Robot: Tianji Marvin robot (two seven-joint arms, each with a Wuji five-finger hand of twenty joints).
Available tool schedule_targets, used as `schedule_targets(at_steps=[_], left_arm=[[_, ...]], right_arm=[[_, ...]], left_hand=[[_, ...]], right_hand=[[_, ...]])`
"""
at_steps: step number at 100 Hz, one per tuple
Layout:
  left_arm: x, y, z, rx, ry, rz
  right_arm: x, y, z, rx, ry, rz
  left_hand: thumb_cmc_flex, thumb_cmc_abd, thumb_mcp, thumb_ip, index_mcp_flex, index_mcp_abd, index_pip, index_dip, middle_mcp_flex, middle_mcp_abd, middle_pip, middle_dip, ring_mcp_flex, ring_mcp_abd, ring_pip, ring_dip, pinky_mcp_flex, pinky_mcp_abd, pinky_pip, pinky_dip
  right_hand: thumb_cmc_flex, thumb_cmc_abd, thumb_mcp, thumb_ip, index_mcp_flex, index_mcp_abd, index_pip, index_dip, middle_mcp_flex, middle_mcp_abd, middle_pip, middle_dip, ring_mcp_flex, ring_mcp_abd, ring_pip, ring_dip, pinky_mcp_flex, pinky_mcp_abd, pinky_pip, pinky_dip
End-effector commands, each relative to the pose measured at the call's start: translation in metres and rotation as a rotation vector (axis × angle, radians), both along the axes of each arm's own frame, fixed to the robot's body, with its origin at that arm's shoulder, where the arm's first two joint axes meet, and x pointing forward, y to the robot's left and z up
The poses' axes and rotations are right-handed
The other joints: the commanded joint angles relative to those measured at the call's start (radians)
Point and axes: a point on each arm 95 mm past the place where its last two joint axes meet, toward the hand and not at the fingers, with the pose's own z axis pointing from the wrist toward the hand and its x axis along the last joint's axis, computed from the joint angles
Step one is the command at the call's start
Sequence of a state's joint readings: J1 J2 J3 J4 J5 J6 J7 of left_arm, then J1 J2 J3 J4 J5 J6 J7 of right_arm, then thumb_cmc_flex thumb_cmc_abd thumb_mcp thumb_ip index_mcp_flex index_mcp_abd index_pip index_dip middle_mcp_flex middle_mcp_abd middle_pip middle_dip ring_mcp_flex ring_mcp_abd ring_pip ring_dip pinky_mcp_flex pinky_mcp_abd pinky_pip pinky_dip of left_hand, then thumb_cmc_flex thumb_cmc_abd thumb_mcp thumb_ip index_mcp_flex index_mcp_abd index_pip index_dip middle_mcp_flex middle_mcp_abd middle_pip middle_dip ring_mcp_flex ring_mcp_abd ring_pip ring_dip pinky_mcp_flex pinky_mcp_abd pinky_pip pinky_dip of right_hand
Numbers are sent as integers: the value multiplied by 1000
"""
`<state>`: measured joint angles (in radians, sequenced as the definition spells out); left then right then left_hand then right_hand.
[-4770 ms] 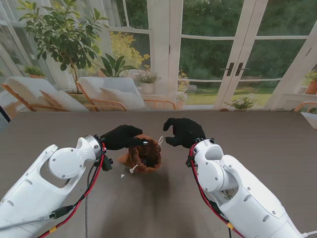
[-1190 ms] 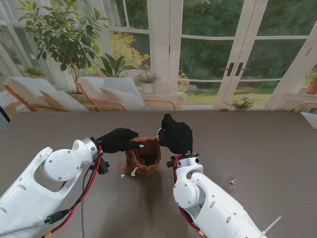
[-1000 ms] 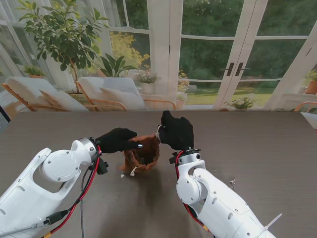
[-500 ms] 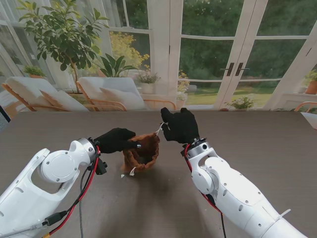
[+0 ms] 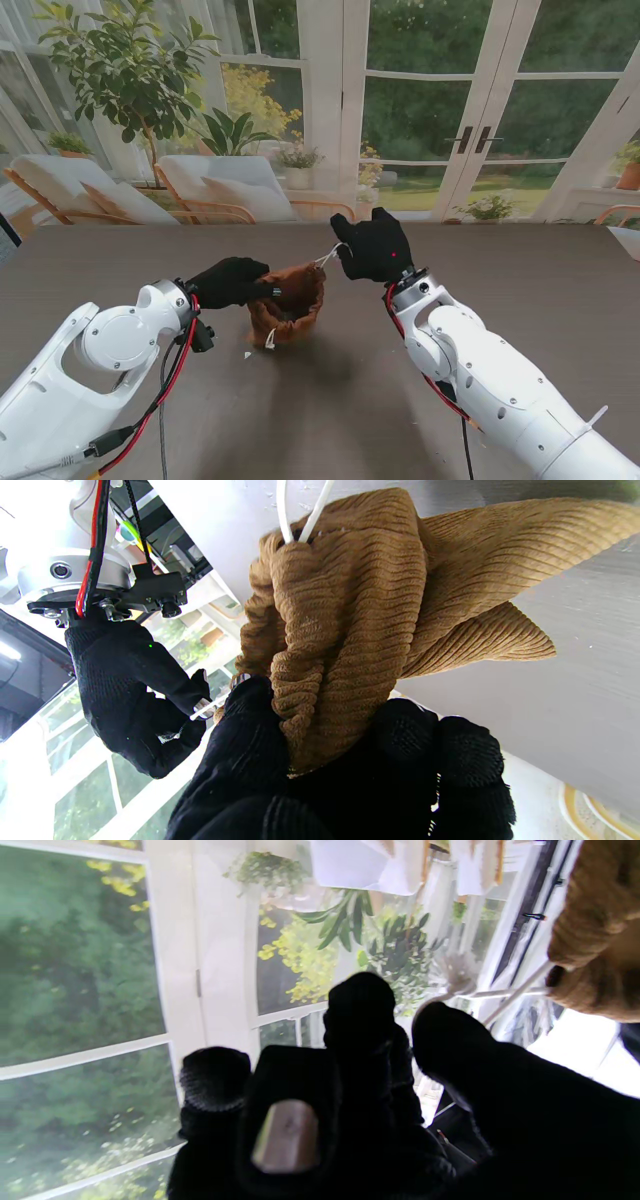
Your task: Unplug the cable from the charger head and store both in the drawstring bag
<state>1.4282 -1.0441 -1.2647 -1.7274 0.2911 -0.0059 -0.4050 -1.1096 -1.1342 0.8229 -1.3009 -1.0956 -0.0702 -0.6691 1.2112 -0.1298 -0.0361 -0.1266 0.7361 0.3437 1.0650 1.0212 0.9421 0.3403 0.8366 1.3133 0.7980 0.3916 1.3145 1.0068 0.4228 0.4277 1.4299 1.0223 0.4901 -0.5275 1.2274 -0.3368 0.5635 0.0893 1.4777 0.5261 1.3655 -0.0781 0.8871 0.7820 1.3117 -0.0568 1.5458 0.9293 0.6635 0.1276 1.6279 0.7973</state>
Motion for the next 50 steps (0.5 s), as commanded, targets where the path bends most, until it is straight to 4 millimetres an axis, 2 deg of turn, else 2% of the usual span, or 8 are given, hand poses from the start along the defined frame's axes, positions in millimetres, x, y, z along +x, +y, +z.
schedule_targets(at_steps=[1, 10, 22, 29, 40, 43, 47, 50], left_arm=[[0, -3, 0, -4, 13, -19], [0, -5, 0, -1, 13, -32], [0, -7, 1, 3, 13, -43], [0, -7, 1, 4, 14, -48], [0, -7, 1, 8, 17, -53], [0, -8, 1, 9, 18, -54], [0, -8, 1, 10, 21, -56], [0, -8, 0, 10, 23, -57]], right_arm=[[-1, 2, 0, 3, 3, -19], [-4, 7, -4, 41, 13, -49], [-9, 15, -10, 118, 48, -73], [-11, 18, -13, 149, 59, -81], [-15, 23, -18, 193, 89, -100], [-15, 24, -19, 200, 95, -104], [-16, 25, -20, 209, 104, -107], [-16, 26, -22, 215, 111, -109]], left_hand=[[79, 34, 7, 37, 5, -13, 14, 1, -1, 5, 0, -9, -20, 23, -15, -11, -20, -12, 5, -5], [79, 35, 5, 36, 6, -13, 14, 0, 3, 2, 3, -12, -11, 20, -17, -14, -14, -13, 8, -7], [78, 35, 3, 36, 9, -16, 14, -1, 7, 0, 5, -14, -3, 16, -16, -16, -7, -12, 13, -10], [78, 35, 2, 36, 10, -16, 15, -1, 9, -1, 6, -15, -1, 15, -16, -17, -5, -12, 14, -12], [78, 37, 2, 36, 12, -16, 14, -1, 12, -2, 7, -16, 3, 13, -15, -18, -1, -12, 17, -14], [79, 35, 2, 37, 12, -16, 14, -1, 13, -2, 8, -16, 4, 13, -14, -19, 0, -11, 19, -15], [78, 36, 2, 37, 12, -16, 14, -1, 13, -2, 8, -16, 5, 13, -14, -19, 1, -11, 19, -15], [78, 35, 2, 37, 12, -16, 13, -2, 14, 0, 8, -17, 5, 13, -14, -19, 1, -11, 20, -16]], right_hand=[[37, 6, 32, 20, 18, -25, -4, 24, 79, 41, 21, 17, 12, -142, 44, 13, 478, -30, 60, -17], [50, 1, 14, 29, 37, -88, -52, 26, 81, 55, 6, 8, 11, -126, 34, 9, 475, -34, 51, -28], [61, -17, 15, 40, 53, -136, -103, 0, 85, 63, 13, -5, 10, -96, 37, 10, 475, -48, 51, -32], [77, -25, 17, 45, 7, -167, -202, -90, 85, 66, 20, -15, 10, -92, 46, 11, 477, -57, 56, -32], [74, -38, 32, 55, -40, -152, -306, -237, 86, 73, 23, -32, 9, -79, 47, 7, 479, -60, 65, -32], [59, -16, 37, 76, -49, -147, -353, -279, 86, 73, 28, -36, 9, -77, 50, 7, 479, -58, 66, -34], [35, 38, 28, 139, -59, -143, -434, -335, 86, 76, 28, -48, 8, -73, 54, 6, 478, -50, 62, -39], [25, 78, 17, 187, -68, -141, -489, -338, 86, 80, 23, -58, 8, -67, 56, 5, 476, -40, 59, -42]])
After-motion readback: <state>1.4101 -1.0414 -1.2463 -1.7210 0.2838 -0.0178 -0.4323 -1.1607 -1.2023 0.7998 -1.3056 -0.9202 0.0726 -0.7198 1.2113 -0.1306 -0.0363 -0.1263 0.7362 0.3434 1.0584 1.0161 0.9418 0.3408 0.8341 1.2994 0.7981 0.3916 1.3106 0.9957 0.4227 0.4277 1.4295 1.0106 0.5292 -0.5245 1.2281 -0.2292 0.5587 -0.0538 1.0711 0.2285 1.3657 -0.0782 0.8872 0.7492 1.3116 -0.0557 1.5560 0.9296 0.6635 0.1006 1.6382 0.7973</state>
